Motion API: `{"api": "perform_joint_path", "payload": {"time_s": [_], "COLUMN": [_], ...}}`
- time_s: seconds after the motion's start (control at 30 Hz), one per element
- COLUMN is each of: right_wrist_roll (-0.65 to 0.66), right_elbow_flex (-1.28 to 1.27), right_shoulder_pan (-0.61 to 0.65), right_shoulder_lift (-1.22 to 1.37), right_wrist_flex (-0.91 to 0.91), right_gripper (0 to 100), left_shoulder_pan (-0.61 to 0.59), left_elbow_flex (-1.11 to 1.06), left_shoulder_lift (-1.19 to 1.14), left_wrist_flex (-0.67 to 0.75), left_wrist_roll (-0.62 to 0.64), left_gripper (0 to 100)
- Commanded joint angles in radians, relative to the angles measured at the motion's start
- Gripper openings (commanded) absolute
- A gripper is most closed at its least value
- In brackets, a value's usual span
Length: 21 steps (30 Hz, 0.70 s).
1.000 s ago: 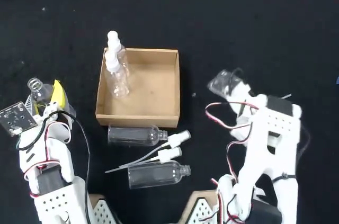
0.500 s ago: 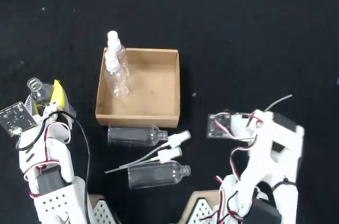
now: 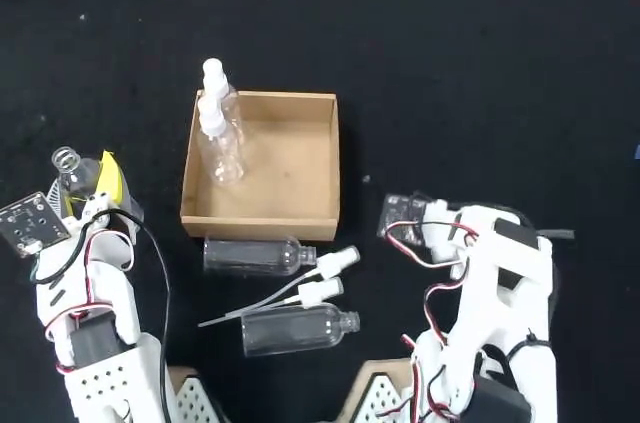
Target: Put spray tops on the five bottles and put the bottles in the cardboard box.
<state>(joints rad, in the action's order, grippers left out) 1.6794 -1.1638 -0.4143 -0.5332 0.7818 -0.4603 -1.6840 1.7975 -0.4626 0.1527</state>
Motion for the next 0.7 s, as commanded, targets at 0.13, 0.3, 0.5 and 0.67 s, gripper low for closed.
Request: {"api": "perform_joint_path", "payload": {"time_s": [0.13, 0.3, 0.5, 0.67], "right_wrist_roll": [-0.721, -1.056, -1.069, -0.964], "right_elbow_flex": [0.114, 0.162, 0.162, 0.245], "right_shoulder_pan": [-0.097, -0.269, -0.322, -0.301], "right_shoulder_lift": [0.002, 0.004, 0.005, 0.079], "right_wrist_flex": [-0.008, -0.006, 0.005, 0.158], "right_gripper": [1.5, 1.5, 2.8, 21.6], "left_shoulder_pan": [0.004, 0.004, 0.004, 0.002], "left_elbow_flex": [-0.016, -0.016, -0.016, -0.016], "left_shoulder_lift": [0.023, 0.023, 0.023, 0.023], "left_wrist_flex": [0.005, 0.003, 0.002, -0.002], "left_wrist_roll": [-0.006, -0.006, -0.006, -0.006], "left_gripper": [3, 3, 3, 3]}}
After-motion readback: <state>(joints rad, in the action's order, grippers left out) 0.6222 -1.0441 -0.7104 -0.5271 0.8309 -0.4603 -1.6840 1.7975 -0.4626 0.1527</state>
